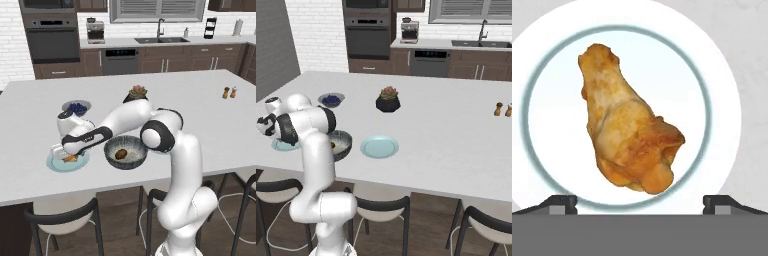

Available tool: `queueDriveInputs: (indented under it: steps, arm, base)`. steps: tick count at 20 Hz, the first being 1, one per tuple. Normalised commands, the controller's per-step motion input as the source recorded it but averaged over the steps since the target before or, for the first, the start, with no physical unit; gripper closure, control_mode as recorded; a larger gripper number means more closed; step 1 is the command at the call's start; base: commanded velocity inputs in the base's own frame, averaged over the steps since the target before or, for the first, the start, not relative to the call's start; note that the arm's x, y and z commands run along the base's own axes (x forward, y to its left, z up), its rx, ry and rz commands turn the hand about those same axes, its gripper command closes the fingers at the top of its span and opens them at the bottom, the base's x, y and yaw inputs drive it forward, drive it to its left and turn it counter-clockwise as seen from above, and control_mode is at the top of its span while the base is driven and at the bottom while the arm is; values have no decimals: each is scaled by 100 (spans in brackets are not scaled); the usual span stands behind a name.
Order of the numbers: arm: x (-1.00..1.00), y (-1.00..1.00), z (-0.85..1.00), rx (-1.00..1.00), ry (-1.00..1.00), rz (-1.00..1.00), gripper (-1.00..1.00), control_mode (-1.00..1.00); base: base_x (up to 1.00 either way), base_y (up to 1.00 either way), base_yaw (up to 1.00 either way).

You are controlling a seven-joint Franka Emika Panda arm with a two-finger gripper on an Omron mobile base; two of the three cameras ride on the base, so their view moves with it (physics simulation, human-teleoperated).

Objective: Pick the chicken drumstick and mushroom from their plates and place them in the bowl. Then put the bowl in the fridge.

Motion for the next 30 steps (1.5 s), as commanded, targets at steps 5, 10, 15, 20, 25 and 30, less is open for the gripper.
queueDriveInputs:
  steps: [5,10,15,20,25,30]
  arm:
    - [26,10,-34,-4,-4,0,-100,-100]
    - [29,4,-27,-1,-3,0,-100,-100]
    - [8,1,-5,0,0,0,100,-100]
    - [-17,-12,10,1,-1,0,100,-100]
    - [-55,-86,67,11,0,-4,100,-100]
    - [-28,-100,100,16,0,-13,100,-100]
  base:
    - [0,0,0]
    - [0,0,0]
    - [0,0,0]
    - [0,0,0]
    - [0,0,0]
    - [0,0,0]
